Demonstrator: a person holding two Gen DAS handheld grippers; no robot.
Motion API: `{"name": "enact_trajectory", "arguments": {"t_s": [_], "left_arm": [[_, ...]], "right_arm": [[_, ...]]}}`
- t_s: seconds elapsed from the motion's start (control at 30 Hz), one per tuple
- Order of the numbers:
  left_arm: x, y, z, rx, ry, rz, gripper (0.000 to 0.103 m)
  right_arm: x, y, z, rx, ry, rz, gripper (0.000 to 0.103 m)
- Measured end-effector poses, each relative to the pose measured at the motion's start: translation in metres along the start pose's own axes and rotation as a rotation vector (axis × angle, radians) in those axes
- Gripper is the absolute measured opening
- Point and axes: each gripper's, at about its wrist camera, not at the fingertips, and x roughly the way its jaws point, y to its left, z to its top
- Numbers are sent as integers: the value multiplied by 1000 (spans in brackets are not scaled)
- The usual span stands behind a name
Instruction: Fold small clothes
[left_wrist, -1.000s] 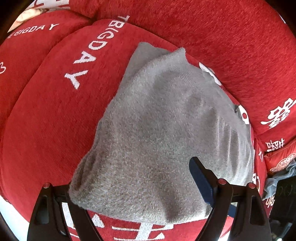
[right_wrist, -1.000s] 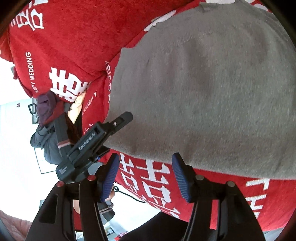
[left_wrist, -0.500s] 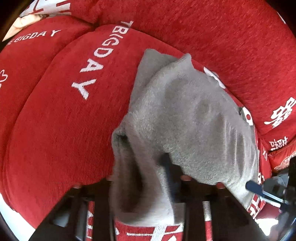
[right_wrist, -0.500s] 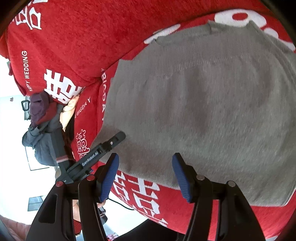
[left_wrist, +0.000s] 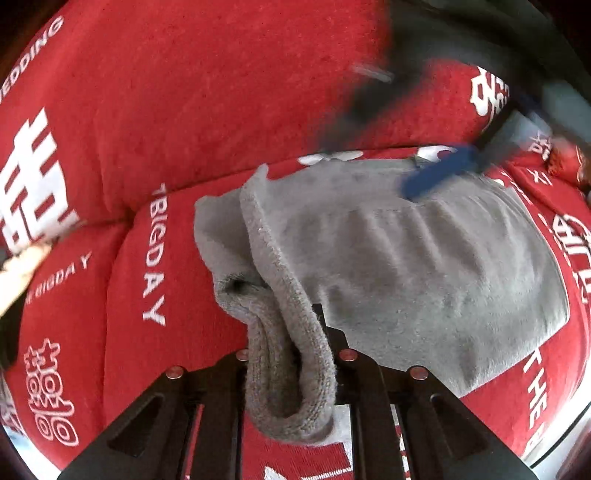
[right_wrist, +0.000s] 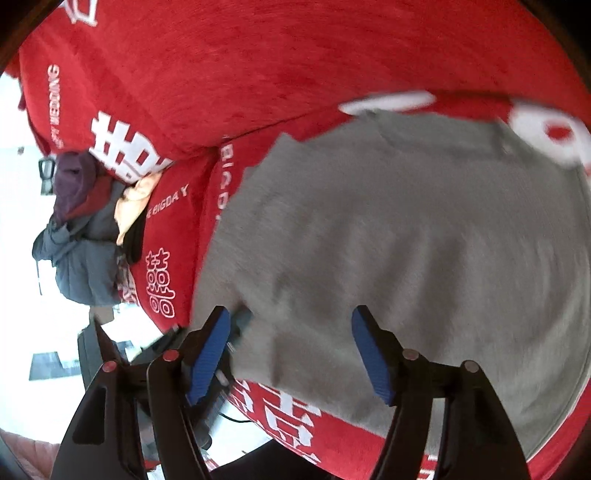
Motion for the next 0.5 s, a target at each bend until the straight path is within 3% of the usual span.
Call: {"name": "enact_trajectory", "arguments": {"t_s": [0.13, 0.2, 0.33, 0.5], "left_arm": [[-4, 2, 4, 4, -6, -1, 15], [-4, 2, 4, 11, -7, -3, 15], [-10, 1, -1, -2, -10, -19, 15], [-12, 0, -2, -6, -19, -24, 15]], "right_arm": [[22, 33, 35, -69, 93, 8, 80], [42, 52, 51, -120, 154, -29, 81], [91, 82, 70, -208, 301, -160, 83], [127, 100, 79, -273, 385, -284, 83]]}}
